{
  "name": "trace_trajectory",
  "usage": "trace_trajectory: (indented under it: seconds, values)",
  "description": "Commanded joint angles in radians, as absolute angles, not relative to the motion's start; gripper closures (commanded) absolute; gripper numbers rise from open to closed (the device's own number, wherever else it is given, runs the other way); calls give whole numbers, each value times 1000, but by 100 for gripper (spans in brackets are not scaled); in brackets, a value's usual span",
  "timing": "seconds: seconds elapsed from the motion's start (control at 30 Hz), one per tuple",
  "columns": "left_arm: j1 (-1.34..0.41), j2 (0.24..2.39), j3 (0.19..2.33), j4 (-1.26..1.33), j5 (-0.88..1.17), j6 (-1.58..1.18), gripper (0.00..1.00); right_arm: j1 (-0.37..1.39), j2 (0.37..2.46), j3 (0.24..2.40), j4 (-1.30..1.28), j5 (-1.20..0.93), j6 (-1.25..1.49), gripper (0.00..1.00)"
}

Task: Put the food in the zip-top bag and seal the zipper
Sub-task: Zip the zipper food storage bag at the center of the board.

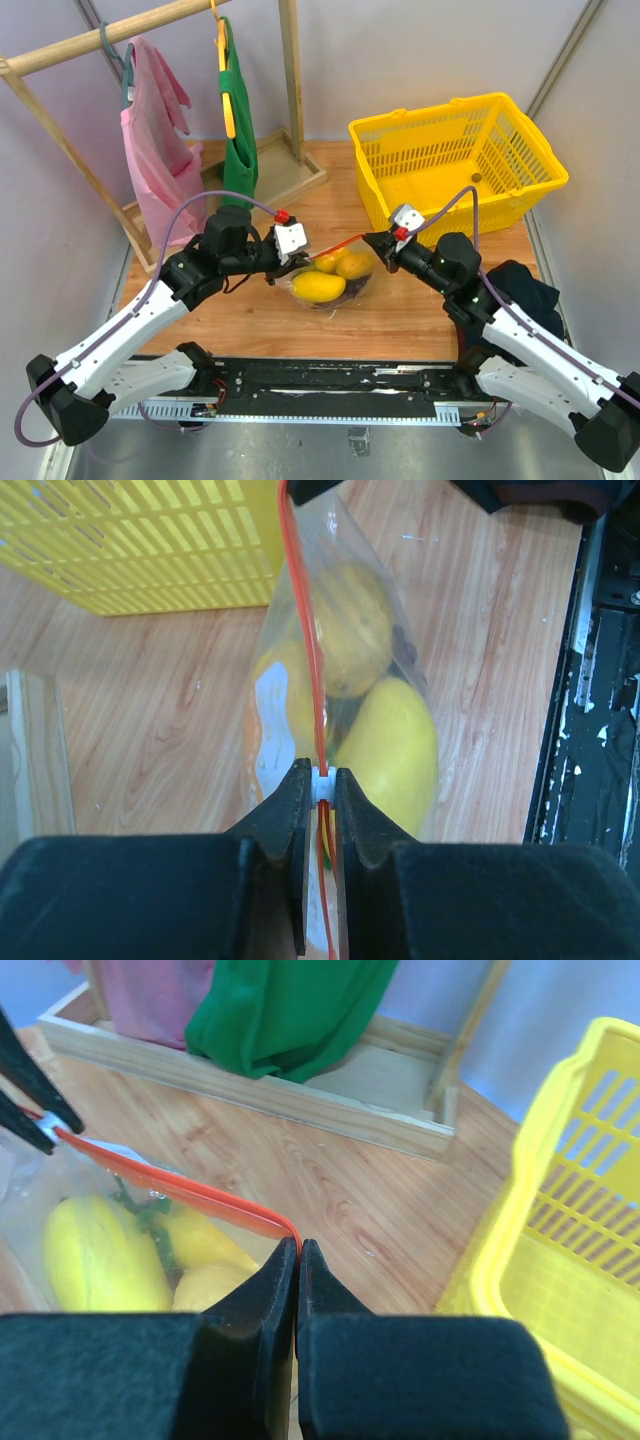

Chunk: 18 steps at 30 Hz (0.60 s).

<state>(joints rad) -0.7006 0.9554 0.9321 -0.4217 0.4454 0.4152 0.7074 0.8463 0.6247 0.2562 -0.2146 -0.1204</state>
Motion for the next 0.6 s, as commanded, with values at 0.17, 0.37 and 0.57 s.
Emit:
trace_trajectory:
  seconds: [0.17,0.37,0.57]
  values:
    - [-662,893,881,-411,503,390,100,702,746,614,191,66,-57,99]
    - [-636,848,828,-384,504,369,100,701,674,581,184,168,-54,99]
    - [-610,822,790,-364,525,348,100,702,650,563,187,239,-41,100]
